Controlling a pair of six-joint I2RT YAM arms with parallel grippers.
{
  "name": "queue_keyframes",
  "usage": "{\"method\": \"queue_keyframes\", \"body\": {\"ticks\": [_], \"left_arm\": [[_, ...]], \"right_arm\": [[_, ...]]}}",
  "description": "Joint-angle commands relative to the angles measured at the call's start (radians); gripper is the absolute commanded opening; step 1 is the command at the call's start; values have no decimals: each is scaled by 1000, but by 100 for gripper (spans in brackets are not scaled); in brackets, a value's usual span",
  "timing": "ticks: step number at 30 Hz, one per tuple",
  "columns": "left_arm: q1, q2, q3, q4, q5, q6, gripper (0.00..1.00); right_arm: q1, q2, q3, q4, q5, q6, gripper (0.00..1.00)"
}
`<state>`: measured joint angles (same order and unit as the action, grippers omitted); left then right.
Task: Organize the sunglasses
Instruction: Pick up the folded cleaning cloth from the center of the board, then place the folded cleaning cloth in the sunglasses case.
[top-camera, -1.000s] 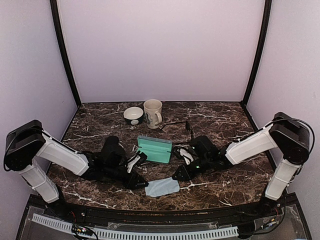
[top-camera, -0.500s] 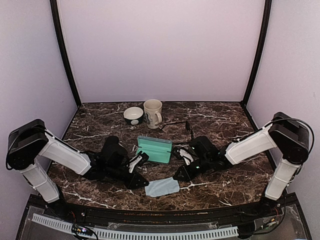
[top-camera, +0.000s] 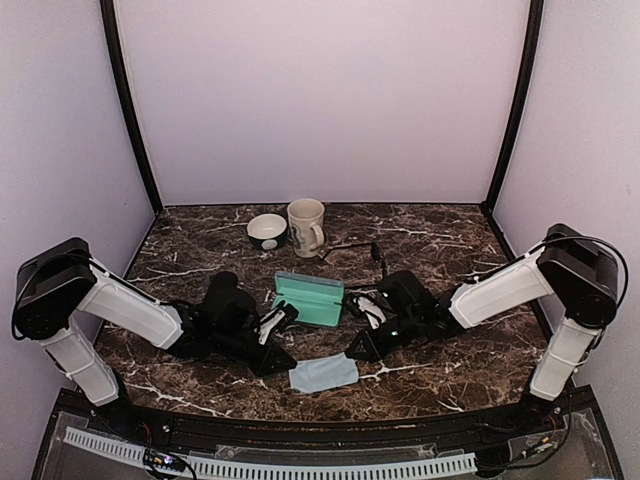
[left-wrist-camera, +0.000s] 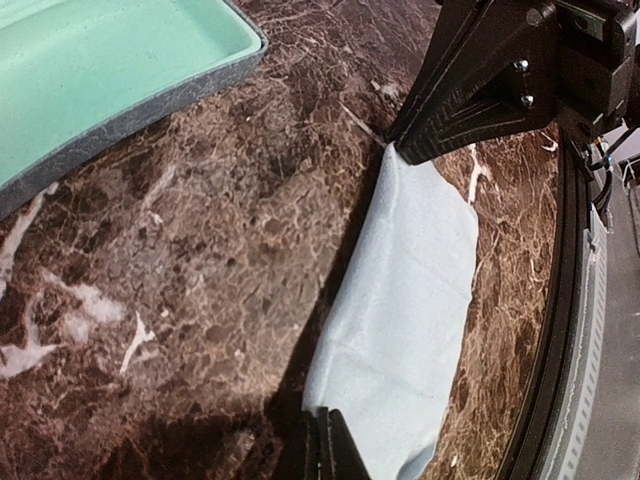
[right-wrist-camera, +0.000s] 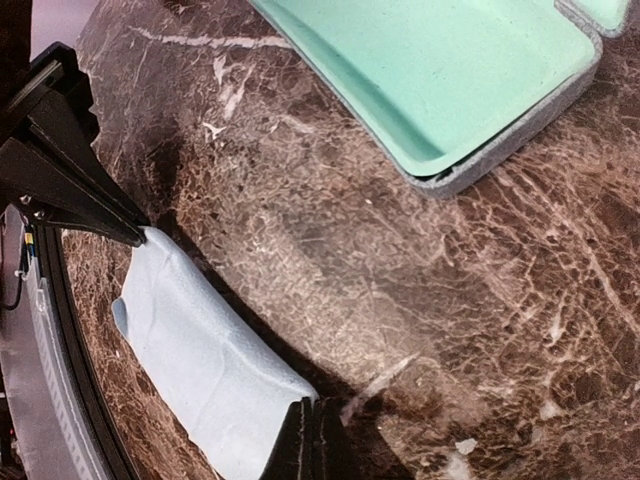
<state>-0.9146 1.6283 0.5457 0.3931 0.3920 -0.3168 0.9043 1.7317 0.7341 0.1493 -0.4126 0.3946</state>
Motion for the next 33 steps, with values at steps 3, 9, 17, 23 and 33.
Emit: {"method": "queue_keyframes", "body": {"ticks": [3, 9, 17, 23, 33], "left_arm": [[-5, -52, 51, -95, -74, 35, 0], [25, -50, 99, -160, -105, 72, 0], [92, -46, 153, -233, -104, 118, 0], [175, -46, 186, -277, -91, 166, 0], [212, 0, 269, -315, -112, 224, 0]], "right_arm": [[8, -31, 15, 54, 47, 46, 0], [8, -21, 38, 75, 81, 65, 0], [8, 6, 109, 51, 149, 50, 0], [7, 55, 190, 15, 198, 30, 0], [7, 101, 249, 0, 228, 18, 0]]}}
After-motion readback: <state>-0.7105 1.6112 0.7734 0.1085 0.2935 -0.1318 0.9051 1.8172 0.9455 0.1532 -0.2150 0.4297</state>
